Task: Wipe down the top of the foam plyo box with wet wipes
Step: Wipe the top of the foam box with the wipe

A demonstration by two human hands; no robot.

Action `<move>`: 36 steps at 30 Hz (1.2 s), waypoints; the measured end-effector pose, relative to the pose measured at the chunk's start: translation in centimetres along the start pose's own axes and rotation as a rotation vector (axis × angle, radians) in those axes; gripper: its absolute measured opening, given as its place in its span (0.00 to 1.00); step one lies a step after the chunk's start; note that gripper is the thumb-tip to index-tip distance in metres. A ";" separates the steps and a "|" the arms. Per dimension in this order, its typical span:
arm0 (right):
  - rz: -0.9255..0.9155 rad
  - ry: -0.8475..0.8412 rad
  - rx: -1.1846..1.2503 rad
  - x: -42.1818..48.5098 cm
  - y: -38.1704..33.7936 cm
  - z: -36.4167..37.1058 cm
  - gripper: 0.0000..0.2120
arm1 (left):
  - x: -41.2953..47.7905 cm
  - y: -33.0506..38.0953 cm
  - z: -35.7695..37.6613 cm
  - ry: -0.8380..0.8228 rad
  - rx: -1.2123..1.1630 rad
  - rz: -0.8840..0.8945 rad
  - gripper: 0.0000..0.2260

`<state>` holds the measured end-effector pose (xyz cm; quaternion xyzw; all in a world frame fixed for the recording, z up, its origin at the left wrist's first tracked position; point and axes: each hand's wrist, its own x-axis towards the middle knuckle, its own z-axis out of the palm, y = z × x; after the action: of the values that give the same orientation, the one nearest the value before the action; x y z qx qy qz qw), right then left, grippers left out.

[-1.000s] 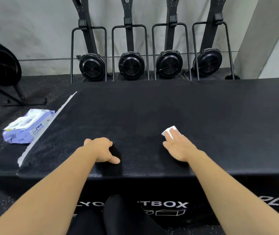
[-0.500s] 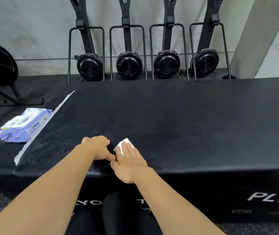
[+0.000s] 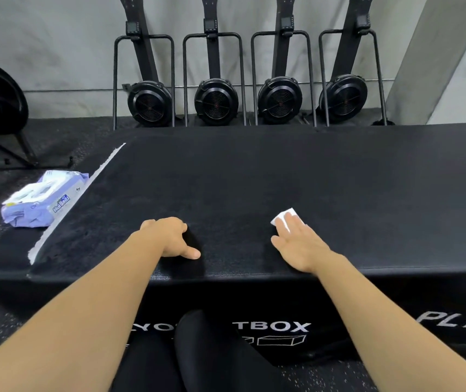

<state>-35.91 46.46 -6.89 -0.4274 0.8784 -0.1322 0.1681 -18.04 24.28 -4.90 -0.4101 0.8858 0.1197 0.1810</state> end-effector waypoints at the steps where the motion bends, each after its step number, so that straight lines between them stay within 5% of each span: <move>1: 0.027 -0.012 -0.008 0.1 -0.5 0.4 0.22 | 0.1 0.0 0.1 0.004 0.011 0.000 0.43; 12: -0.246 -0.179 -0.065 -3.1 -11.3 6.3 0.30 | -2.7 1.0 1.6 0.270 0.172 0.064 0.25; 17: -0.331 -0.105 -0.047 -3.9 -8.7 4.9 0.23 | -3.9 1.9 1.9 0.306 0.149 0.054 0.20; 22: -0.152 0.015 0.034 -4.5 -1.7 1.8 0.17 | -4.3 2.7 2.0 0.230 0.163 0.052 0.09; 28: -0.010 0.004 0.011 -4.0 0.5 1.0 0.22 | -4.6 2.5 2.3 0.220 0.062 0.022 0.24; 36: -0.211 -0.159 -0.088 -5.1 -9.1 5.8 0.31 | -4.7 2.6 2.3 0.219 0.064 0.022 0.21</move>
<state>-24.12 44.53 -7.83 -0.5334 0.8175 -0.0764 0.2034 -16.70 29.95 -4.83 -0.4050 0.9082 0.0479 0.0948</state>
